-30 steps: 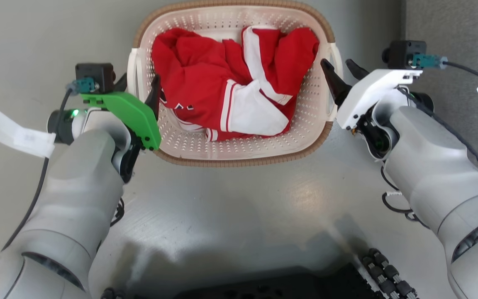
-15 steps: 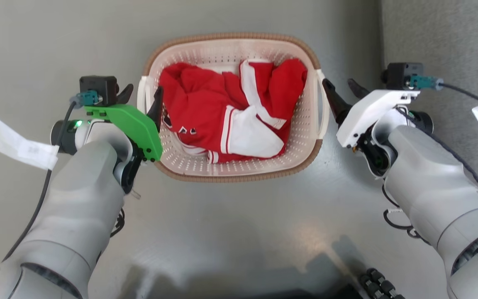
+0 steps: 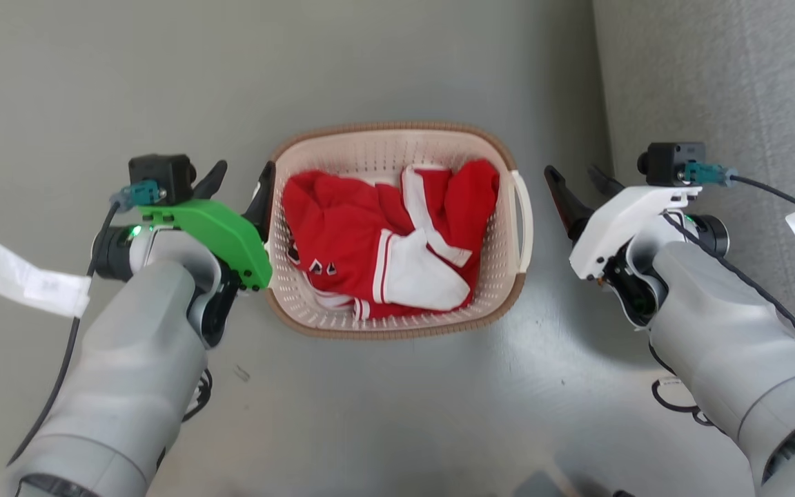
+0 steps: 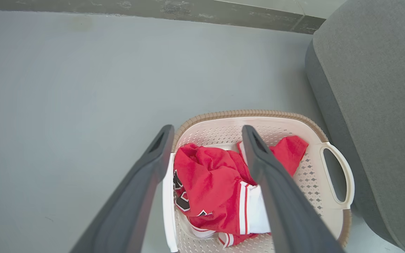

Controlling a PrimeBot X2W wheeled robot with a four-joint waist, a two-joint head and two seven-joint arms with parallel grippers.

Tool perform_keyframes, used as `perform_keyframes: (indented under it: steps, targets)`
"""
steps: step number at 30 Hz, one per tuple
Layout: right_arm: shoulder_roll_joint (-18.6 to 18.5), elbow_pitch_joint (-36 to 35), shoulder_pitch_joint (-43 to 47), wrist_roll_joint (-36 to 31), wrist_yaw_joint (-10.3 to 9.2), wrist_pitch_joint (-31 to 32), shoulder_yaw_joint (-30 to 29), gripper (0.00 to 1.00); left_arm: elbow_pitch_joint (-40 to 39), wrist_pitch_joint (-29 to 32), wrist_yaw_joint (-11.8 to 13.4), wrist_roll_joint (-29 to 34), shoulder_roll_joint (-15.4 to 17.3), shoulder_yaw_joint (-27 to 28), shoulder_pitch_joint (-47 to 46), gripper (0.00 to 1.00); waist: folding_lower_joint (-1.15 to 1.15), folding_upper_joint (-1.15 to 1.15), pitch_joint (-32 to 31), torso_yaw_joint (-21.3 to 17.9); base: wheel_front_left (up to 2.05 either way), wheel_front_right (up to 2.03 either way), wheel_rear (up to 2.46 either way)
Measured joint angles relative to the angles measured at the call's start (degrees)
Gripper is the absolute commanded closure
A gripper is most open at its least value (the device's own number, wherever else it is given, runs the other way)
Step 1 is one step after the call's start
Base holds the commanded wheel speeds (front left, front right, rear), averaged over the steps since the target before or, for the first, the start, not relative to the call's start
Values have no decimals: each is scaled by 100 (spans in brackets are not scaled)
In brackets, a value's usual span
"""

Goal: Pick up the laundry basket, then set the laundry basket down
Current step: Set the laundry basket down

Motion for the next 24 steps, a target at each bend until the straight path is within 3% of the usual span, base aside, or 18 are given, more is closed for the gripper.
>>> perform_keyframes:
  steps: [19,24]
  targets:
    - [-427,-803,476,-515,-4,-10,-614,0,-1071,0,11,508,125,931,1147,0,0,0,-1307,90,0,0,0]
    - [-498,-1192,713,-755,-121,-10,-912,0,-1381,0,60,703,185,1128,1420,0,0,0,-1652,122,0,0,0]
